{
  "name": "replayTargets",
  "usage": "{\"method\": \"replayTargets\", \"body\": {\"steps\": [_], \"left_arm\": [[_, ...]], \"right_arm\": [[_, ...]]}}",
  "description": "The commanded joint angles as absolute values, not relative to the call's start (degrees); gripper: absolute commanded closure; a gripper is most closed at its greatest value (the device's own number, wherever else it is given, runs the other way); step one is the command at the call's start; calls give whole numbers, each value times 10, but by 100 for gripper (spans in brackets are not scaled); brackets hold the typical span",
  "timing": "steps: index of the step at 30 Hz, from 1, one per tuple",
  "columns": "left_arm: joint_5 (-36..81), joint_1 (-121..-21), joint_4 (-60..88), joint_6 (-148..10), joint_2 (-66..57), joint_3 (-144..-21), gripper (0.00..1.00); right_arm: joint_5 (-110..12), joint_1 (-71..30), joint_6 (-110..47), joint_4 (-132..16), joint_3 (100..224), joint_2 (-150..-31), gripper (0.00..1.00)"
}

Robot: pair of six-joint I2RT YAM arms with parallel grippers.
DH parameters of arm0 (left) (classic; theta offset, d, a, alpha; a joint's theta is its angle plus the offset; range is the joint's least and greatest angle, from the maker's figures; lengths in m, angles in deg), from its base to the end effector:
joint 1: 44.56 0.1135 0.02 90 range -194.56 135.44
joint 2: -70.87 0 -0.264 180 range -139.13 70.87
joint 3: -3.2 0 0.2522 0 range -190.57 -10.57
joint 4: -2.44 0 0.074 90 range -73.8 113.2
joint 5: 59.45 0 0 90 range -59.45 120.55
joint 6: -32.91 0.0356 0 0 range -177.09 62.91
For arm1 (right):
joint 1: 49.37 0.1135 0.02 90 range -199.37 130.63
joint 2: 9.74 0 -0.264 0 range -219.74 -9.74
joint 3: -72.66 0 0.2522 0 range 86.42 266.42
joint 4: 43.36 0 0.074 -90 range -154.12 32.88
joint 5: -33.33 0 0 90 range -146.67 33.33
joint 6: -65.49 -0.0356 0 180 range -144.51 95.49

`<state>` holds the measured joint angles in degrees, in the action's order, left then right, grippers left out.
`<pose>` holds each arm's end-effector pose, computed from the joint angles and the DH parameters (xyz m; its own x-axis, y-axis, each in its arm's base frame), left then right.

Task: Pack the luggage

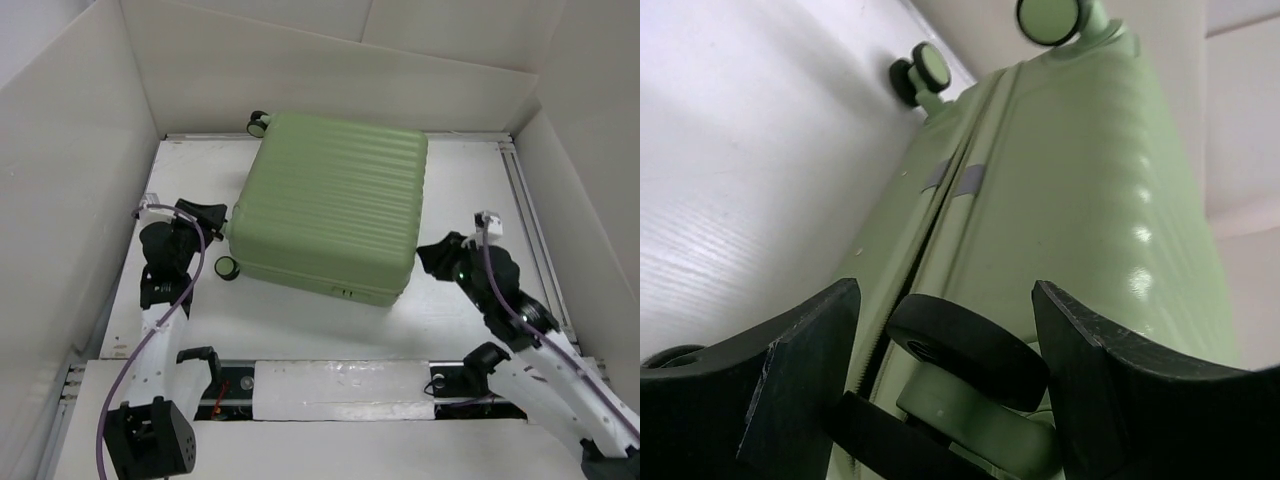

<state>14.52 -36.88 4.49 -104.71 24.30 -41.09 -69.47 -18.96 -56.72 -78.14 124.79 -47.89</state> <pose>0.1979 0.0168 0.2870 -0.1571 -0.7376 -0.6567 0.0421 0.6594 -0.7506 0.1409 0.0736 0.2989 -0.4270 0.3521 -0.8329 -0.1033 0.8961 0.4317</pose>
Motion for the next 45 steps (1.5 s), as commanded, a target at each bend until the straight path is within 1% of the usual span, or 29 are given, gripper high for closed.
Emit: {"method": "replayTargets", "body": {"steps": [1,2,3,4,6,7,9,11,12,13,16,17,18,21,26,30,33,36,38,42,45], "left_arm": [[65,-395,-28,-1031,239,-410,100],[57,-395,-34,-1038,227,-410,100],[57,-395,-34,-1038,227,-410,100],[52,-395,-34,-1038,219,-416,100],[52,-395,-39,-1038,219,-416,100],[52,-395,-39,-1038,219,-416,100],[52,-395,-48,-1045,219,-416,100],[52,-395,-40,-1046,212,-430,100],[52,-395,-33,-1046,205,-438,100],[52,-395,-33,-1046,205,-446,100],[45,-395,-27,-1040,200,-465,100],[45,-395,-27,-1040,195,-465,100],[45,-395,-22,-1035,195,-465,100],[39,-395,-32,-1035,188,-455,100],[20,-395,-54,-1053,188,-427,100],[32,-395,-39,-1040,200,-438,100],[32,-395,-34,-1040,200,-450,100],[37,-395,-34,-1040,194,-461,100],[37,-395,-34,-1040,188,-461,100],[32,-395,-40,-1046,188,-461,100],[32,-395,-40,-1046,188,-461,100]], "right_arm": [[-646,-140,-649,-743,1180,-368,65],[-628,-130,-658,-743,1143,-344,70],[-618,-119,-658,-737,1129,-317,78],[-612,-110,-664,-736,1121,-316,81],[-618,-80,-664,-753,1121,-330,86],[-618,-68,-664,-759,1129,-356,89],[-652,-31,-658,-787,1143,-378,89],[-671,-5,-676,-787,1143,-378,77],[-697,11,-683,-794,1143,-378,65],[-704,12,-688,-794,1143,-370,63],[-691,18,-688,-794,1138,-363,61],[-684,18,-688,-794,1138,-363,67],[-677,18,-688,-794,1138,-363,70],[-663,25,-688,-794,1138,-358,70],[-661,30,-688,-799,1144,-400,61],[-747,35,-737,-843,1156,-406,61],[-769,35,-766,-867,1156,-374,61],[-774,35,-777,-880,1156,-369,61],[-780,35,-777,-880,1161,-392,61],[-786,35,-772,-862,1181,-483,61],[-812,35,-766,-855,1193,-511,61]]}}
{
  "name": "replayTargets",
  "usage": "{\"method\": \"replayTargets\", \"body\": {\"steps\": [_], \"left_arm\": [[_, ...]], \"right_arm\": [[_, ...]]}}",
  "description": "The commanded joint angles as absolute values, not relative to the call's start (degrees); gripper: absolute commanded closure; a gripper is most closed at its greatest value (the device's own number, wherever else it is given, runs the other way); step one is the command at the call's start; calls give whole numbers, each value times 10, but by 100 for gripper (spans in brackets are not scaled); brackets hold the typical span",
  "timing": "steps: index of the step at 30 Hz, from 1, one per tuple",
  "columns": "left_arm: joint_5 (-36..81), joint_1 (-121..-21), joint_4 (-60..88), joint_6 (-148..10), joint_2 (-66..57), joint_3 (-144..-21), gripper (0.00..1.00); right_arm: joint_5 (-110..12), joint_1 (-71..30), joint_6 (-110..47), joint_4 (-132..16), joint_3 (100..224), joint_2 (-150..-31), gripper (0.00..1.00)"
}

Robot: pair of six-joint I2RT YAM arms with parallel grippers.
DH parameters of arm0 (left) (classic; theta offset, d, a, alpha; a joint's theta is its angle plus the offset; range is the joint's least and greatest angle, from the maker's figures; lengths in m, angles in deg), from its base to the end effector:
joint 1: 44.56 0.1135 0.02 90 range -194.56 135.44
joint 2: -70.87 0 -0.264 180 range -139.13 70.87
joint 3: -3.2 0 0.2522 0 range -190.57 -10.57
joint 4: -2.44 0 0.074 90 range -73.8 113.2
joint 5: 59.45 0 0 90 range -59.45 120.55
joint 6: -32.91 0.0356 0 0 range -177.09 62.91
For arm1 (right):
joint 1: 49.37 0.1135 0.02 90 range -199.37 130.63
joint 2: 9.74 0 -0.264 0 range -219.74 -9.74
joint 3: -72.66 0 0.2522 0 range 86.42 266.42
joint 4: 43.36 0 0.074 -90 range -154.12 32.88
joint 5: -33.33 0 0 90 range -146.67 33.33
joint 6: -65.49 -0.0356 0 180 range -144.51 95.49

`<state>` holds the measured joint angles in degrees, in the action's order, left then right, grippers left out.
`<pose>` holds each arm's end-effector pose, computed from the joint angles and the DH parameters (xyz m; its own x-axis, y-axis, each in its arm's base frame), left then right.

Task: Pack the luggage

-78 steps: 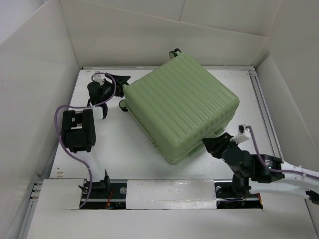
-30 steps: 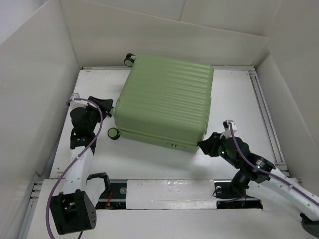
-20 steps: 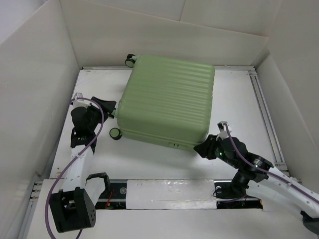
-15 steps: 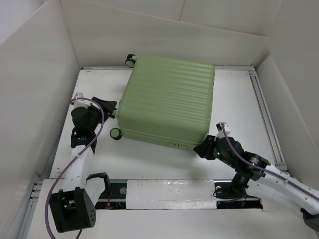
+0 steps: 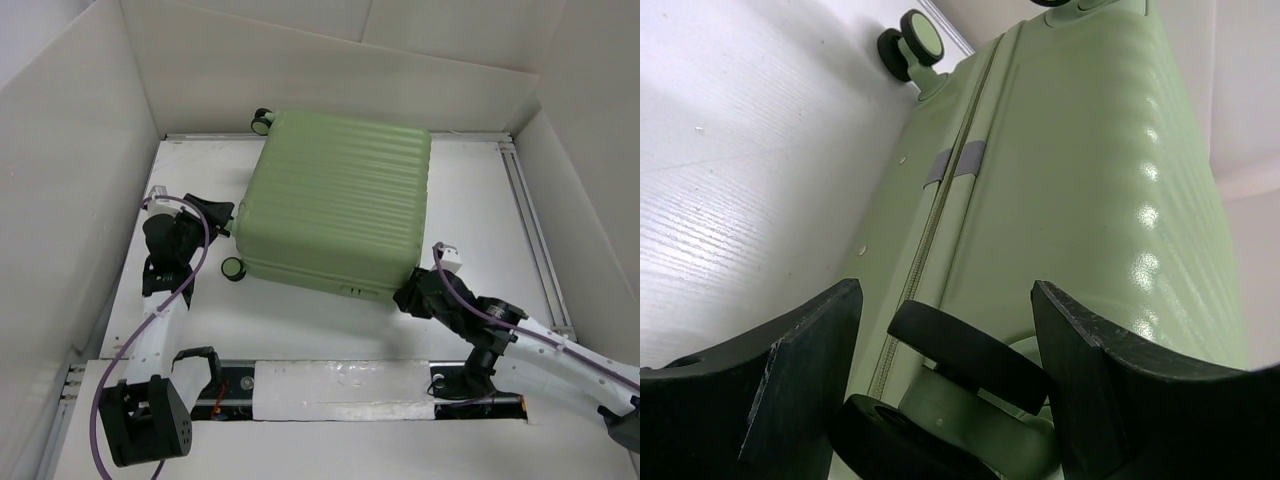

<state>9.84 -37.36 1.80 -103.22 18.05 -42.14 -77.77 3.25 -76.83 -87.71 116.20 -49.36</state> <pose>0.2169 0.0147 0.2782 -0.2485 -0.7111 -0.6577 0.0750 0.6629 -0.7450 0.1012 0.1113 0.2296 -0.6957 0.3056 -0.6501 -0.0399 0.8872 0.4597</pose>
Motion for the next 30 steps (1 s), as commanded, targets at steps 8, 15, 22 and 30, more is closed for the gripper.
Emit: {"method": "replayTargets", "body": {"steps": [8,15,22,30], "left_arm": [[32,-395,-40,-1046,188,-461,100],[32,-395,-40,-1046,188,-455,100],[37,-395,-40,-1046,188,-450,100],[37,-395,-40,-1040,188,-450,100]], "right_arm": [[-856,35,-774,-861,1204,-506,62],[-872,46,-774,-928,1255,-538,61],[-885,46,-755,-914,1268,-545,58],[-907,46,-758,-896,1257,-553,66]]}}
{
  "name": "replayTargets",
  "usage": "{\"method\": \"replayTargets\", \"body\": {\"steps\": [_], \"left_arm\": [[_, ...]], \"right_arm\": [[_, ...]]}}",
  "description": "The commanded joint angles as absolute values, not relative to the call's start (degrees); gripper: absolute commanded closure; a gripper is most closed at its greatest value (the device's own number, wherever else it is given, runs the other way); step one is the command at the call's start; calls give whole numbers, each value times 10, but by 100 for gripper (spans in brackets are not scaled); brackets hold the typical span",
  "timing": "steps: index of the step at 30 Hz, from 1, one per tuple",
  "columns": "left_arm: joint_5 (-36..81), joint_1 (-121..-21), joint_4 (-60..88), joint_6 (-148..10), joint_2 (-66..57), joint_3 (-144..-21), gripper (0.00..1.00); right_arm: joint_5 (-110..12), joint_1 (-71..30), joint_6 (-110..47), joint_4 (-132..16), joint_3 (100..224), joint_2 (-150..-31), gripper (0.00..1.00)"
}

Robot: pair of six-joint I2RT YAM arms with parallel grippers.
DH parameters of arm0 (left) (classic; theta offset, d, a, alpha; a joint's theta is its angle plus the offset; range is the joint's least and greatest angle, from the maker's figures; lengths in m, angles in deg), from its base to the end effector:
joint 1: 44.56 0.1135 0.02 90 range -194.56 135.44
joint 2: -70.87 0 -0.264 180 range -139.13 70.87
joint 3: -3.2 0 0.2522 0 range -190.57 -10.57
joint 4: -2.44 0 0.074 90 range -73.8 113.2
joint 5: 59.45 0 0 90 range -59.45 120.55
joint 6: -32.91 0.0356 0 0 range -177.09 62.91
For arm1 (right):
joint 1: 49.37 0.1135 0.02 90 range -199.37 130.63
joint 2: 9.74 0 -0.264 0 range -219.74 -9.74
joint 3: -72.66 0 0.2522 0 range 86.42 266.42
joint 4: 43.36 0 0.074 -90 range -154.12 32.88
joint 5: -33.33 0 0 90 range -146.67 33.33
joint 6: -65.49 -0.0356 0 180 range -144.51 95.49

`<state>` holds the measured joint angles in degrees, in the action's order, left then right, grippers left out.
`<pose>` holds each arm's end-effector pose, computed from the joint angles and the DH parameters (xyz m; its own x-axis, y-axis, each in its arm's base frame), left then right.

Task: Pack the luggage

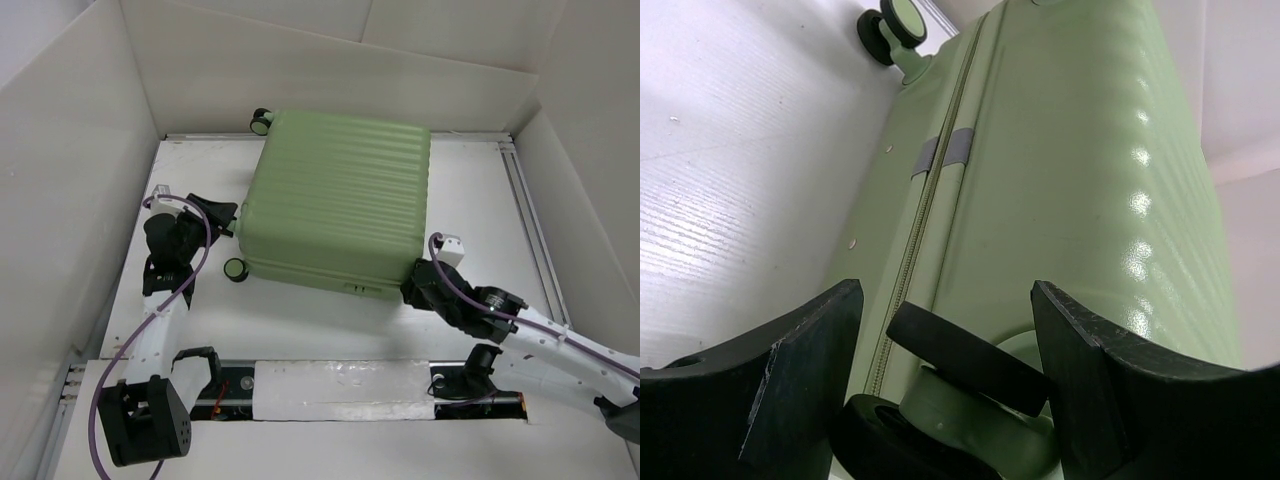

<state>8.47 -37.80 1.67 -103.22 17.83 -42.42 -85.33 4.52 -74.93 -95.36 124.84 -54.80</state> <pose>0.2177 0.0123 0.2795 -0.2684 -0.7045 -0.6570 0.0985 0.6584 -0.7462 0.1071 0.1179 0.2574 -0.6570 0.2470 -0.7123 -0.0036 0.9438 0.3305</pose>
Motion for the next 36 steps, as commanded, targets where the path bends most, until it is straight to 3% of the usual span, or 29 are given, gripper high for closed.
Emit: {"method": "replayTargets", "body": {"steps": [1,8,12,15,16,19,21,25,31,33,34,36], "left_arm": [[37,-395,-35,-1040,188,-450,100],[44,-395,-30,-1040,194,-455,100],[44,-395,-30,-1040,194,-461,100],[56,-395,-30,-1040,194,-466,100],[56,-395,-30,-1040,194,-466,100],[69,-395,-30,-1045,194,-466,100],[69,-395,-30,-1046,194,-466,100],[75,-395,-30,-1046,194,-466,100],[117,-395,30,-1038,209,-482,100],[137,-395,55,-1033,226,-471,88],[142,-395,55,-1033,237,-463,65],[142,-395,55,-1033,271,-446,46]], "right_arm": [[-923,46,-767,-902,1257,-560,69],[-965,46,-780,-895,1268,-600,72],[-983,46,-754,-848,1258,-606,60],[-995,46,-742,-811,1236,-612,58],[-995,46,-742,-789,1236,-619,59],[-941,46,-675,-690,1214,-636,85],[-905,46,-648,-665,1220,-653,96],[-833,83,-625,-633,1274,-712,100],[-874,186,-624,-679,1372,-790,100],[-925,200,-646,-713,1387,-782,97],[-939,200,-676,-743,1387,-770,95],[-975,200,-713,-761,1341,-731,84]]}}
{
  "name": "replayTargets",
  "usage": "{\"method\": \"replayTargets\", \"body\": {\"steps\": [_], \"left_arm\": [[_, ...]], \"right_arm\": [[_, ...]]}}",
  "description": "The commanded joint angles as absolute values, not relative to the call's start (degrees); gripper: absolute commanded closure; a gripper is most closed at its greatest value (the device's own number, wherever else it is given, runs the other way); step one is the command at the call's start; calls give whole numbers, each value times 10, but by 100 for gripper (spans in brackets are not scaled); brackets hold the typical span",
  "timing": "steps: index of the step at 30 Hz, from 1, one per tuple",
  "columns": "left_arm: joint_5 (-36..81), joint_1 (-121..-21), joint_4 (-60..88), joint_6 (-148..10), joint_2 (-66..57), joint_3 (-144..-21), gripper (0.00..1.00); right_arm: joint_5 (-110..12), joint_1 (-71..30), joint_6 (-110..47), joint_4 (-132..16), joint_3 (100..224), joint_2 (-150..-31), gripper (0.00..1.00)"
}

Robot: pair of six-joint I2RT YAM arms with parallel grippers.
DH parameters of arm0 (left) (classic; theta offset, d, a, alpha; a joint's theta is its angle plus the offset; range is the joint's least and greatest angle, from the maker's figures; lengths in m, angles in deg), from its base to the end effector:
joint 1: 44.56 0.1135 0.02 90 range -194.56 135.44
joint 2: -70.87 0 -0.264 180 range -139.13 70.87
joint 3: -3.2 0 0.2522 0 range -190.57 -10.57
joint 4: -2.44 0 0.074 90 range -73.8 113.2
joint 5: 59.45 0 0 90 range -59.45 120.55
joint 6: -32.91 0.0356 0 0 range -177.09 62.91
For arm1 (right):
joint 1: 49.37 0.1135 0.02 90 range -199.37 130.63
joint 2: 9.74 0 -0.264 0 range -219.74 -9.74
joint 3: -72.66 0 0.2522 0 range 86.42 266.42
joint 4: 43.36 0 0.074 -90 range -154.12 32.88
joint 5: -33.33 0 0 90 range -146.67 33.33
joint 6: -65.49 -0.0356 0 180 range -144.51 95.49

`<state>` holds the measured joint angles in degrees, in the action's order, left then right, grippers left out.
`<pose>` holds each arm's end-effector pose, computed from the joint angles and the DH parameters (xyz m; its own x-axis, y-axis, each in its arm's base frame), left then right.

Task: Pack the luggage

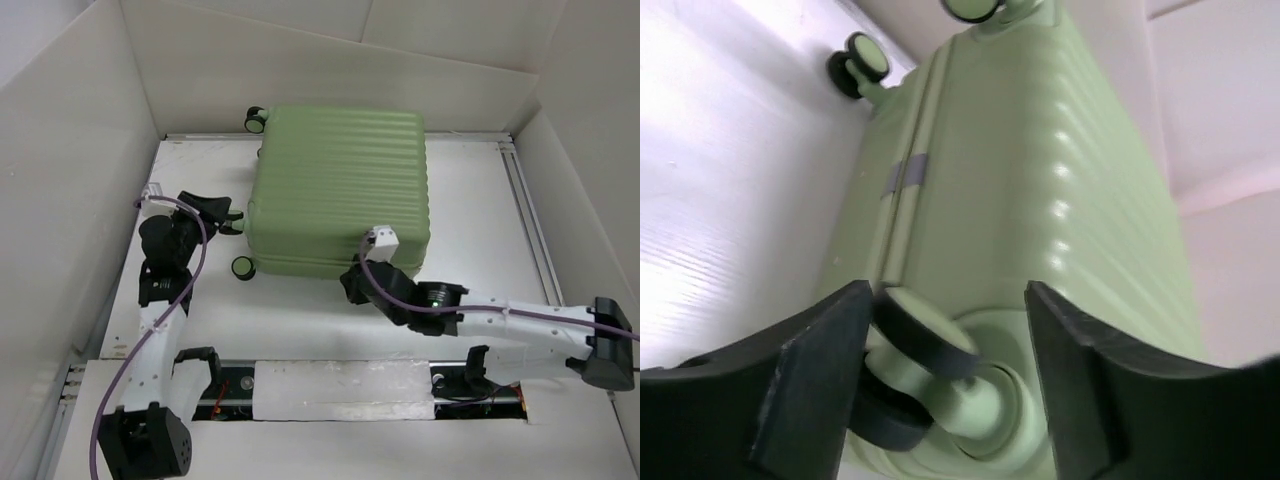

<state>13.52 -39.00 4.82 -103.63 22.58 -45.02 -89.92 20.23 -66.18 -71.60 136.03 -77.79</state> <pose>0.2045 0.0094 0.3057 -0.1734 -0.7142 -0.6781 0.1057 0.6711 -0.7338 0.1088 0.2367 0.2814 -0.5560 0.1001 -0.8252 -0.3397 0.8786 0.3355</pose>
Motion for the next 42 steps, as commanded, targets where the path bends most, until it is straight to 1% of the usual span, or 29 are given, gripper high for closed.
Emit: {"method": "replayTargets", "body": {"steps": [1,2,3,4,6,7,8,9,11,13,14,15,18,19,20,21,22,23,24,25,27,28,29,31,35,37,39,40,42], "left_arm": [[142,-395,60,-1033,280,-441,39],[142,-395,60,-1033,287,-434,28],[137,-395,65,-1033,299,-433,23],[131,-395,65,-1033,299,-427,19],[111,-395,71,-1033,306,-419,9],[102,-395,71,-1039,306,-412,7],[92,-395,64,-1039,306,-398,6],[68,-395,57,-1055,306,-392,6],[59,-395,51,-1055,301,-387,6],[60,-395,56,-1055,301,-381,6],[60,-395,56,-1060,301,-373,6],[60,-395,50,-1060,306,-362,6],[66,-395,45,-1066,306,-349,6],[60,-395,33,-1066,306,-349,6],[51,-395,22,-1066,299,-340,6],[44,-395,2,-1074,291,-340,6],[34,-395,-9,-1081,285,-334,6],[17,-395,-20,-1081,273,-334,6],[11,-395,-26,-1081,267,-334,6],[11,-395,-37,-1081,261,-334,6],[1,-400,-53,-1092,253,-334,6],[1,-400,-66,-1092,246,-334,7],[1,-400,-72,-1097,246,-334,7],[1,-405,-81,-1097,232,-334,8],[1,-405,-100,-1110,220,-329,10],[1,-405,-109,-1116,215,-329,16],[1,-405,-117,-1123,215,-329,17],[1,-405,-118,-1123,215,-329,22],[1,-405,-118,-1129,215,-329,27]], "right_arm": [[-986,200,-732,-779,1322,-681,80],[-991,189,-769,-791,1305,-654,77],[-991,183,-785,-801,1272,-627,73],[-997,177,-800,-813,1257,-572,67],[-1003,155,-829,-849,1233,-518,61],[-1003,145,-829,-859,1226,-493,57],[-1009,136,-834,-878,1219,-449,56],[-1009,118,-834,-887,1219,-431,55],[-1019,102,-834,-911,1232,-399,51],[-1040,73,-840,-960,1246,-399,48],[-1061,57,-852,-973,1252,-399,44],[-1062,19,-840,-962,1252,-414,44],[-1049,-42,-833,-942,1259,-465,43],[-1041,-61,-806,-909,1259,-475,43],[-1018,-100,-795,-890,1259,-483,47],[-1004,-123,-786,-875,1259,-488,57],[-989,-145,-780,-847,1259,-494,63],[-971,-189,-762,-830,1259,-499,67],[-928,-212,-751,-809,1245,-499,71],[-900,-235,-738,-786,1239,-515,79],[-813,-289,-703,-727,1233,-542,86],[-793,-298,-698,-711,1232,-558,95],[-773,-298,-691,-681,1227,-589,98],[-723,-278,-685,-638,1211,-612,100],[-713,-207,-685,-579,1210,-656,100],[-713,-181,-685,-571,1217,-669,100],[-693,-176,-678,-563,1233,-677,100],[-687,-169,-671,-563,1240,-686,100],[-674,-161,-666,-563,1261,-692,98]]}}
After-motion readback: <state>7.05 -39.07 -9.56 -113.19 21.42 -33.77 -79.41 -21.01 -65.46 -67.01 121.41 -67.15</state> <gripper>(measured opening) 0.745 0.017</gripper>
